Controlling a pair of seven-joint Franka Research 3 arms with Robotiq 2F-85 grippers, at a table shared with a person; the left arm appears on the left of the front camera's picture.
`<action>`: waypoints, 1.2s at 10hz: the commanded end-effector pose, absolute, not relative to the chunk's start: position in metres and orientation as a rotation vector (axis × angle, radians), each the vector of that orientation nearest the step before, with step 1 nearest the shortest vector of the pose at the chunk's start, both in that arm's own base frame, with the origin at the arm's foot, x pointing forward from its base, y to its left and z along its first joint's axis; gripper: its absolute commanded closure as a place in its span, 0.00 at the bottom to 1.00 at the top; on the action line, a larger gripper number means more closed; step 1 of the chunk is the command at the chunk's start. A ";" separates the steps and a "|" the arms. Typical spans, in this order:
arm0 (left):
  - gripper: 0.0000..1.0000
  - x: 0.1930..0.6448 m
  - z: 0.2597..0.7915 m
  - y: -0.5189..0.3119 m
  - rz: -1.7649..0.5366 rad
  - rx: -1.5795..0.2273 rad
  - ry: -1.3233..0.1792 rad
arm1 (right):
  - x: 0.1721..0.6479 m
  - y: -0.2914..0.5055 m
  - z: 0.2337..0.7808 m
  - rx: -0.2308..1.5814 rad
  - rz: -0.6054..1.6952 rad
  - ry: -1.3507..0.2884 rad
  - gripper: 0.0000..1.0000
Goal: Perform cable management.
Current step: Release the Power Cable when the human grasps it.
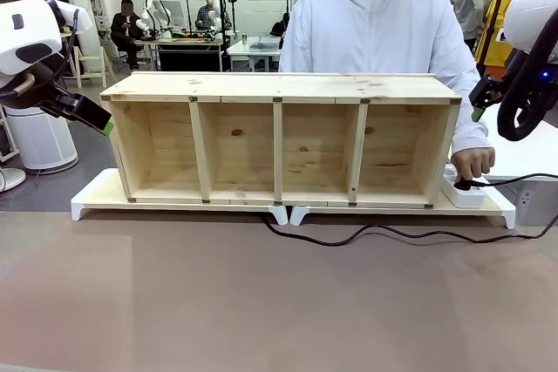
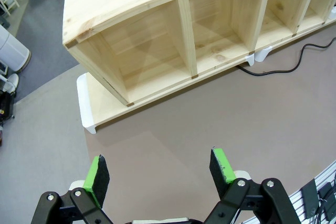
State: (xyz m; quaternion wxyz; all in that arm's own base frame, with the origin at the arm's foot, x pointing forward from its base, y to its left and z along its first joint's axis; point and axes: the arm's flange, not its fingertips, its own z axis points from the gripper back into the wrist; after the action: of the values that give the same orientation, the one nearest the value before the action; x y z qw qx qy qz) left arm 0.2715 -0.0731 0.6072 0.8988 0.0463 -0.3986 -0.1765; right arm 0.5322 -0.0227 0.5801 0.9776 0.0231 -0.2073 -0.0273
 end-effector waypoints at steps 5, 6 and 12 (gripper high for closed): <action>0.00 0.273 0.608 -0.073 -0.371 0.105 -0.834 | 0.532 -0.023 0.578 0.050 -0.058 -0.410 0.00; 0.00 0.273 0.608 -0.073 -0.371 0.105 -0.834 | 0.532 -0.023 0.578 0.050 -0.058 -0.410 0.00; 0.00 0.273 0.608 -0.073 -0.371 0.105 -0.834 | 0.532 -0.023 0.578 0.050 -0.058 -0.410 0.00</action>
State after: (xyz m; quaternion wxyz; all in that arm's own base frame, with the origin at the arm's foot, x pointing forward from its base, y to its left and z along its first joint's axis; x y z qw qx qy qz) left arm 0.2715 -0.0731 0.6072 0.8988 0.0463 -0.3986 -0.1765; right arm 0.5322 -0.0227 0.5801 0.9776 0.0231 -0.2073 -0.0273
